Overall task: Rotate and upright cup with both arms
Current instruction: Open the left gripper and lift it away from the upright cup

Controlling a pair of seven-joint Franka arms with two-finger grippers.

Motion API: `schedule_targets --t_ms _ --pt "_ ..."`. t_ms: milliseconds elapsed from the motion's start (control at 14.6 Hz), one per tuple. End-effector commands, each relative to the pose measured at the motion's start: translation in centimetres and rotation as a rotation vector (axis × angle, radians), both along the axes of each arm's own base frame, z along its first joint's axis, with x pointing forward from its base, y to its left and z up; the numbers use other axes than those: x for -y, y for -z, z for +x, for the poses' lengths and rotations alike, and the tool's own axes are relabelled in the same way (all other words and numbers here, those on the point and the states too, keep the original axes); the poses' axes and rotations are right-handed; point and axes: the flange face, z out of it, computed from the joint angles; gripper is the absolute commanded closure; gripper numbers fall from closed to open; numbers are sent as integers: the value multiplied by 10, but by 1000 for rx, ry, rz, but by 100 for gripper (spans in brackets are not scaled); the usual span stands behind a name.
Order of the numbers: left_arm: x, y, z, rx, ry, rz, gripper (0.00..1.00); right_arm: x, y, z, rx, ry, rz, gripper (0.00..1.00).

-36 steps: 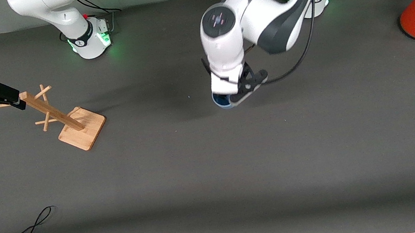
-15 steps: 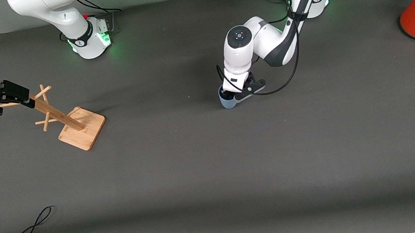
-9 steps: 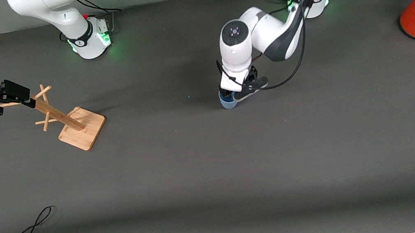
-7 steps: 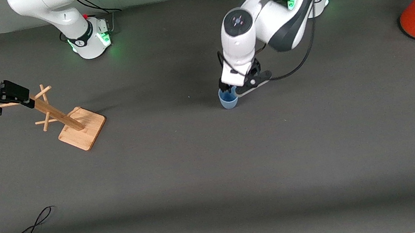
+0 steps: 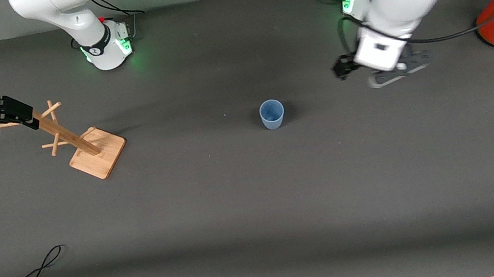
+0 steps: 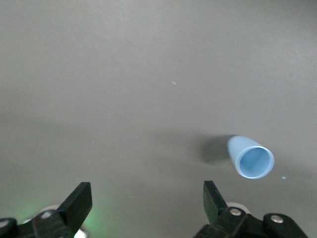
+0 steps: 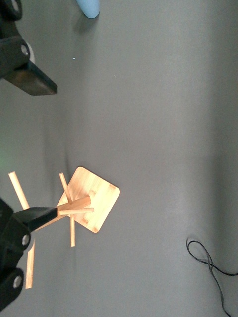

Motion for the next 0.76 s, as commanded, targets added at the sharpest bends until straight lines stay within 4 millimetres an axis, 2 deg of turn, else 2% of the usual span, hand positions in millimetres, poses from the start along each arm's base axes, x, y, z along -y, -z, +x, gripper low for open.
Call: schedule_targets --t_ms 0,69,137,343,687 --pt "-54 -15 16 -11 64 -35 0 0 -2 3 17 -18 -4 0" --pt "-79 -23 22 -6 75 -42 0 0 -4 3 20 -18 -4 0" --pt "-94 -33 28 5 95 -47 0 0 -3 3 18 -18 -4 0" --pt "-129 -51 46 39 129 -62 0 -1 -3 3 20 -20 -2 0" --pt "-156 -72 54 33 204 -40 0 -1 1 8 18 -17 -2 0"
